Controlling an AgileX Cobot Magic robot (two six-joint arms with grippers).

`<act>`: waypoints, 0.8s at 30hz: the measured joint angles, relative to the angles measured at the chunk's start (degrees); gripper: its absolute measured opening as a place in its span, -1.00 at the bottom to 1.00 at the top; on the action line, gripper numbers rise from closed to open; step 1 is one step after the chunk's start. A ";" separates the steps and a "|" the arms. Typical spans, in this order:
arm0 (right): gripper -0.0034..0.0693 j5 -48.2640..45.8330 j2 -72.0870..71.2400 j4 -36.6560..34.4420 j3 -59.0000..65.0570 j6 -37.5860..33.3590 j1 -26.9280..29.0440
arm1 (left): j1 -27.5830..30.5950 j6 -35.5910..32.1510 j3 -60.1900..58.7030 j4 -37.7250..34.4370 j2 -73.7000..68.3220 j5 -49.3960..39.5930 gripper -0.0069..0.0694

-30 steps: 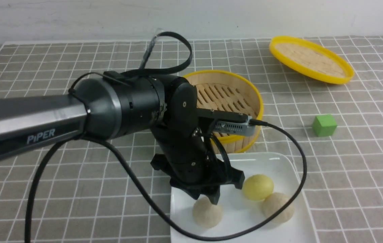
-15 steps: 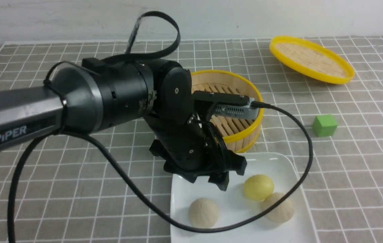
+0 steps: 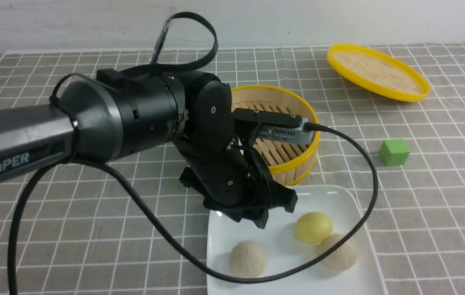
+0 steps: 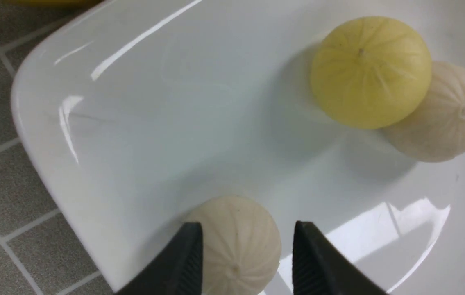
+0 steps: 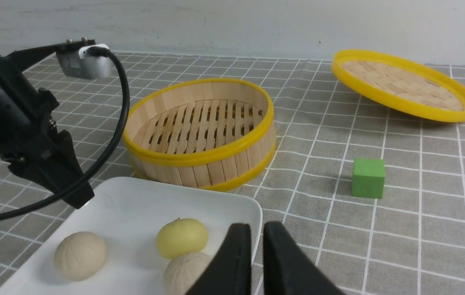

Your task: Put the steamed buns into the plate on the grey tablecloth.

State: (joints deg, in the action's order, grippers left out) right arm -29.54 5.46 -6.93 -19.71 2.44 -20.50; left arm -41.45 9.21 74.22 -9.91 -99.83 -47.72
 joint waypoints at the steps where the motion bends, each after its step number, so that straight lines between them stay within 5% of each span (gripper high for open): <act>1: -0.71 0.00 0.00 0.00 0.00 0.00 0.00 | 0.00 0.01 0.00 0.29 0.00 0.00 -0.07; 12: -0.67 1.27 -1.05 -0.06 2.56 0.00 0.53 | 0.00 0.81 0.00 1.34 0.00 -0.50 -0.30; 24: -0.63 4.01 -6.16 4.10 17.93 0.02 14.07 | 0.00 0.81 0.00 4.30 4.72 -0.04 -0.37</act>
State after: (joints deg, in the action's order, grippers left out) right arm -25.53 -0.70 -2.83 -1.78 2.46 -6.42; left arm -41.45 10.02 74.22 -5.62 -95.11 -47.75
